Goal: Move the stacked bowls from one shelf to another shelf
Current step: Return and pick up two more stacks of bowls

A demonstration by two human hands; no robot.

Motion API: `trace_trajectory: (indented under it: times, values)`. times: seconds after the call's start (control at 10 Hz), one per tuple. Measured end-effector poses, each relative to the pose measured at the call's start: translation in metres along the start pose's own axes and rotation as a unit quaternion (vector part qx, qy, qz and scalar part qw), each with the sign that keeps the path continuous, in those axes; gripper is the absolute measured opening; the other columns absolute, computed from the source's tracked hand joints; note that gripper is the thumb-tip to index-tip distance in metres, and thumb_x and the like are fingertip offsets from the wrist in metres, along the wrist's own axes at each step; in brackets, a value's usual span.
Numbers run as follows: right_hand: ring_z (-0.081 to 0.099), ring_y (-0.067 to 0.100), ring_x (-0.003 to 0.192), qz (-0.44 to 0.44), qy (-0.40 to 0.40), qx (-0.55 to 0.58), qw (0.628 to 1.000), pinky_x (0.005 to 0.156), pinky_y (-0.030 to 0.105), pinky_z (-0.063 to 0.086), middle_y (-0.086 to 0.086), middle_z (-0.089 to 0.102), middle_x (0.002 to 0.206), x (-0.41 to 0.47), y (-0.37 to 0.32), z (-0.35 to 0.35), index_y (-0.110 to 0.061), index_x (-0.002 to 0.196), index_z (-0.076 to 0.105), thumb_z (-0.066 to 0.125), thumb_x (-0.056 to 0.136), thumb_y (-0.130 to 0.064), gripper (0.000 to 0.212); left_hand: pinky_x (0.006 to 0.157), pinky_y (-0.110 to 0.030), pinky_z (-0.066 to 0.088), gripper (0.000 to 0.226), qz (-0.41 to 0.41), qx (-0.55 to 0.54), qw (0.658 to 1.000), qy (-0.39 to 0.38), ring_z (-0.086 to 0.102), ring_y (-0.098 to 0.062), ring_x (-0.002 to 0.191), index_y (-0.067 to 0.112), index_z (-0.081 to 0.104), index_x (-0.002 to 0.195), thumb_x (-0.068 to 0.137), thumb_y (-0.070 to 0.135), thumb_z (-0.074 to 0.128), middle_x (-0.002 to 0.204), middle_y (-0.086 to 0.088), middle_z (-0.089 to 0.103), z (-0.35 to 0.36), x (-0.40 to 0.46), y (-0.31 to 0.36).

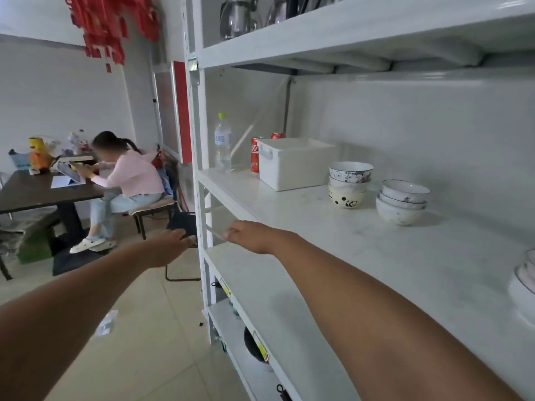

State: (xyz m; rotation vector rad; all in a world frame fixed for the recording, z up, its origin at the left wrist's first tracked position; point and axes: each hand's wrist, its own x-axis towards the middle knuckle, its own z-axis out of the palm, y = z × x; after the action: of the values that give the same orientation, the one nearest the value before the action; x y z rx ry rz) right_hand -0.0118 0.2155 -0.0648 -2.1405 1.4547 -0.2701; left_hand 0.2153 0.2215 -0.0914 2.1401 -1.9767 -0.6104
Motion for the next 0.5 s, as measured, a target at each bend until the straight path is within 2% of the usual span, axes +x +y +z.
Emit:
trace_trajectory:
  times: [0.1, 0.2, 0.3, 0.4, 0.5]
  values:
    - [0.048, 0.024, 0.130, 0.017, 0.050, 0.032, 0.998, 0.107, 0.039, 0.038, 0.004, 0.050, 0.145, 0.009, 0.019, -0.034, -0.019, 0.140, 0.050, 0.044, 0.100, -0.046, 0.049, 0.102, -0.041, 0.043, 0.048, 0.084, 0.042, 0.995, 0.032, 0.048, -0.031, 0.124, 0.012, 0.026, 0.149, 0.104, 0.029, 0.029, 0.141, -0.016, 0.042, -0.006, 0.068, 0.025]
    - [0.047, 0.023, 0.132, 0.044, 0.117, 0.045, 0.991, 0.109, 0.038, 0.037, 0.002, 0.050, 0.146, 0.012, 0.045, -0.069, -0.020, 0.140, 0.051, 0.045, 0.100, -0.050, 0.051, 0.107, -0.045, 0.038, 0.048, 0.140, 0.030, 0.987, 0.066, 0.043, -0.034, 0.131, 0.015, 0.035, 0.147, 0.103, 0.036, 0.031, 0.146, -0.017, 0.041, -0.008, 0.111, 0.066]
    - [0.051, 0.021, 0.124, 0.092, 0.177, 0.031, 0.979, 0.097, 0.030, 0.038, 0.001, 0.054, 0.138, 0.008, 0.078, -0.099, -0.019, 0.133, 0.055, 0.046, 0.100, -0.047, 0.044, 0.112, -0.047, 0.031, 0.062, 0.189, 0.010, 0.980, 0.057, 0.038, -0.039, 0.136, 0.015, 0.035, 0.147, 0.099, 0.054, 0.031, 0.151, -0.017, 0.037, -0.005, 0.144, 0.128]
    - [0.049, 0.018, 0.100, 0.162, 0.219, 0.001, 0.962, 0.083, 0.029, 0.035, -0.003, 0.052, 0.110, -0.005, 0.114, -0.122, -0.025, 0.105, 0.051, 0.045, 0.101, -0.048, 0.024, 0.110, -0.047, 0.033, 0.062, 0.274, 0.041, 0.959, 0.052, 0.041, -0.041, 0.133, 0.012, 0.038, 0.146, 0.099, 0.053, 0.032, 0.148, -0.021, 0.040, 0.002, 0.168, 0.183]
    - [0.053, 0.022, 0.100, 0.246, 0.262, -0.009, 0.933, 0.079, 0.029, 0.035, 0.004, 0.058, 0.108, -0.034, 0.143, -0.139, -0.014, 0.106, 0.060, 0.045, 0.102, -0.040, 0.031, 0.104, -0.043, 0.036, 0.061, 0.337, -0.027, 0.941, 0.014, 0.048, -0.040, 0.126, 0.002, 0.047, 0.135, 0.099, 0.050, 0.034, 0.137, -0.026, 0.050, 0.010, 0.199, 0.239]
